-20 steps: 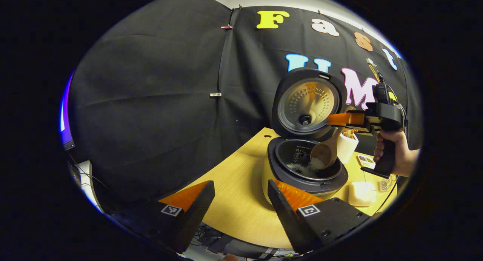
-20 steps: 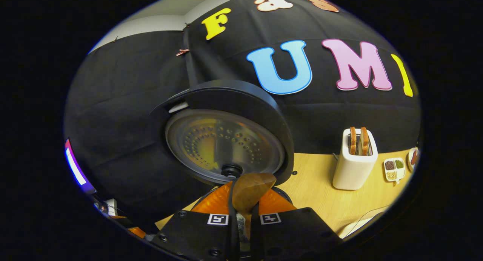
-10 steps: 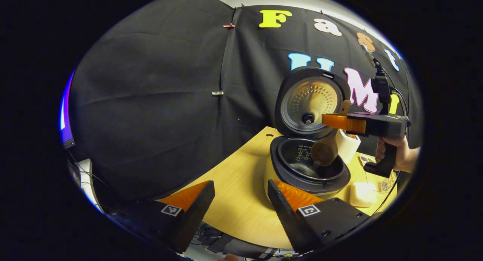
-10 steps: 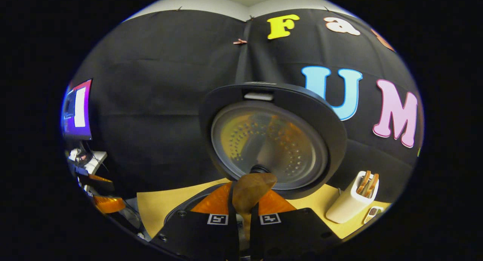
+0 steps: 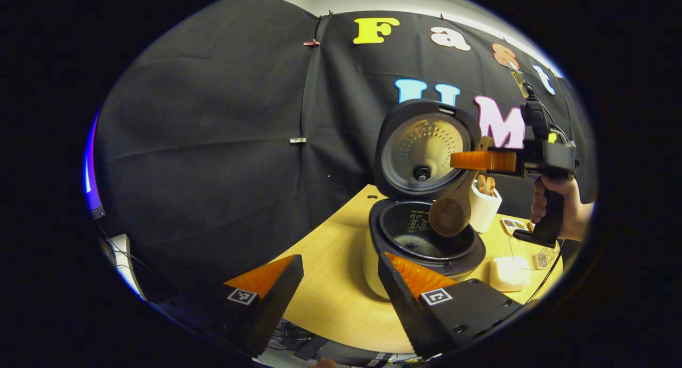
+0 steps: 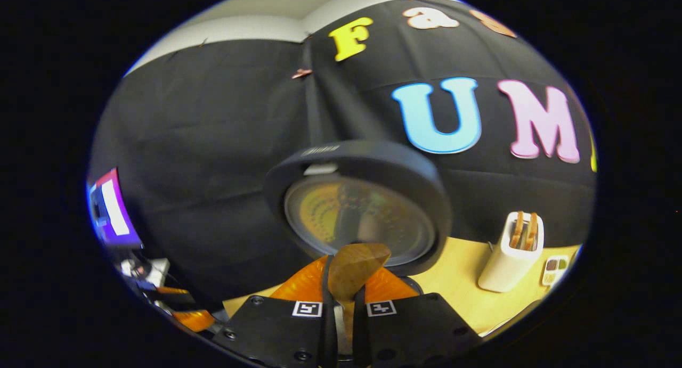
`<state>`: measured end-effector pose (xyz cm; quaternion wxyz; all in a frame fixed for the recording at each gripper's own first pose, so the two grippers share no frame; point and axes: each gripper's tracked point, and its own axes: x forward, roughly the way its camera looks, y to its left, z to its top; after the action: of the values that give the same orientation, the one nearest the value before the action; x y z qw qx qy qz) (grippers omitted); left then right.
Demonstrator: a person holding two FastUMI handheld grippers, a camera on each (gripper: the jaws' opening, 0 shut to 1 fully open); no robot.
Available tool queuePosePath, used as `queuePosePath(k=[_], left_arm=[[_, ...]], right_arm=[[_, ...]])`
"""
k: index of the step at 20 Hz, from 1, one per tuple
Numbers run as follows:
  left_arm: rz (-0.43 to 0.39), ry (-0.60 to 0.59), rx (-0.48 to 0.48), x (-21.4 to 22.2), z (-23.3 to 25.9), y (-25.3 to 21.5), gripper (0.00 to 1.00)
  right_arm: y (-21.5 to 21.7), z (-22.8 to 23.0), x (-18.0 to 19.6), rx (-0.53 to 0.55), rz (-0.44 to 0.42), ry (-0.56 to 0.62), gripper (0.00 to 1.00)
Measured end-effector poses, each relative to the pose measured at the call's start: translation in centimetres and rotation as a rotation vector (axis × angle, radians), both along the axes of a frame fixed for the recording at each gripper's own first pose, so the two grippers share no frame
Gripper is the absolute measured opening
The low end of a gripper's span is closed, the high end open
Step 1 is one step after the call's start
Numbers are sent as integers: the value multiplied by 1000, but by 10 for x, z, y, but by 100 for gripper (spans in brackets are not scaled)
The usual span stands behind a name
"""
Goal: Close the left gripper, press the button to open the rice cooker; take a wooden spoon from the chopstick holder with the right hand, scoop a spoonful of rice and pour it into the rice cooker, then put the wooden spoon back into the chopstick holder.
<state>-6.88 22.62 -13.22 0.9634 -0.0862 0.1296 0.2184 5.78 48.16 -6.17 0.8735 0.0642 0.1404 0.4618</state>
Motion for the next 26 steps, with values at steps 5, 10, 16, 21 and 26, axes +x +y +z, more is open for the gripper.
queuePosePath(k=[5,10,16,21,26], left_arm=[[-50,-34,-7,14,8,-21,96],[-118,-60,-13,31,25,-55,96],[-211,-87,-25,58,43,-113,96],[-236,-100,-16,78,58,-149,96],[-234,-82,-4,91,64,-183,96]], right_arm=[[-80,29,38,100,-189,62,16],[-182,53,74,135,-359,23,15],[-329,61,104,146,-584,15,15],[-446,50,128,99,-756,1,15],[-513,18,150,104,-853,68,16]])
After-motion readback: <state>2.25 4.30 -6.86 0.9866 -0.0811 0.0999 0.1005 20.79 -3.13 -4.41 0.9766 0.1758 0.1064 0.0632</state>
